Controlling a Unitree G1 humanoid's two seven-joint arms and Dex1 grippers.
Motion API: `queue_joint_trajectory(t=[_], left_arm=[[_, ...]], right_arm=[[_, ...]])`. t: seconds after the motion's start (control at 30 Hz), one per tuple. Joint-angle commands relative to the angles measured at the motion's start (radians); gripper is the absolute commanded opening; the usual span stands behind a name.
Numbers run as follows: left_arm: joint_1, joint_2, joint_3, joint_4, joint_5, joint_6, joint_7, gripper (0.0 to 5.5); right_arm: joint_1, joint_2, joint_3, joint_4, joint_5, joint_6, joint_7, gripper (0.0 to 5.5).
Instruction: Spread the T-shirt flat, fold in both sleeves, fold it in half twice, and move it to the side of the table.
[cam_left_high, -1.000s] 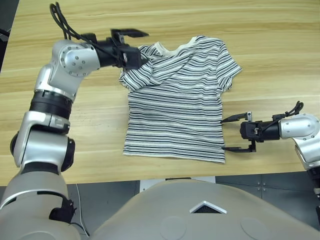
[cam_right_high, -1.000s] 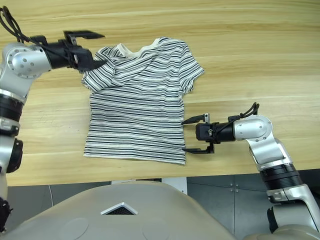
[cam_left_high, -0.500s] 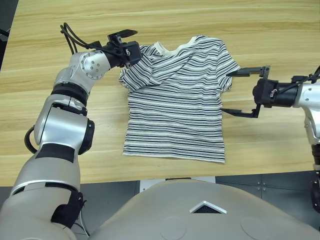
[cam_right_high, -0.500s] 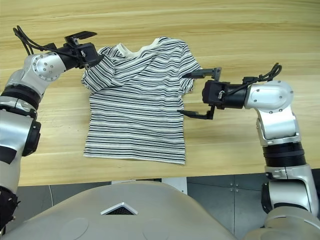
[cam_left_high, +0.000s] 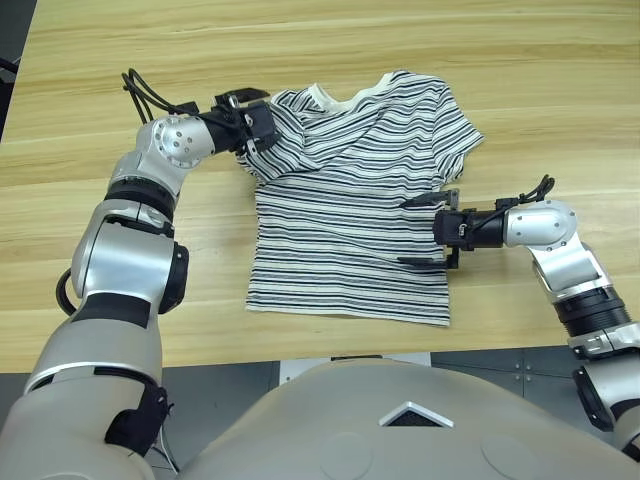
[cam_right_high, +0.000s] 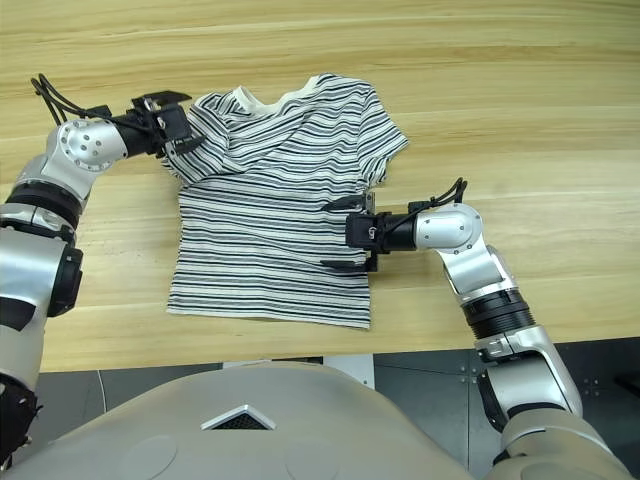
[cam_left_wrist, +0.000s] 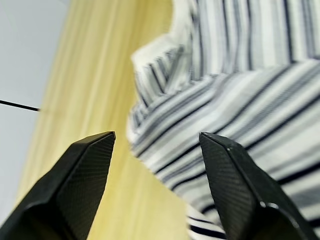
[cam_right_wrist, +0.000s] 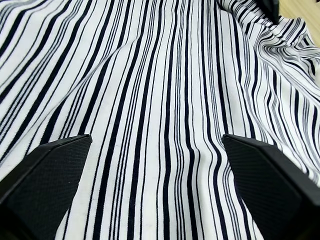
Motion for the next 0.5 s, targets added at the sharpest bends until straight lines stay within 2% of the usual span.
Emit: queue_joint_trajectory(t=[0.03,0.17,0.33,0.5], left_arm=[[0.032,-0.002,0.011,0.009,-0.013,0.031,-0.039,3.14],[0.051,0.03,-0.01,0.039,0.028,0.134,0.038,3.14],[0.042,0.067,0.045,0.053,-0.011,0.207,0.066,3.14],[0.041,0.096,0.063,0.054,-0.007,0.235,0.094,3.14]], right_arm=[[0.016,-0.033,0.013,0.02,-0.051,-0.017,-0.005,4.81],[0.043,-0.095,0.03,0.037,-0.106,-0.03,0.009,4.81],[0.062,-0.202,0.081,0.058,-0.171,-0.014,0.06,4.81],[0.069,-0.233,0.108,0.047,-0.162,0.001,0.07,4.81]])
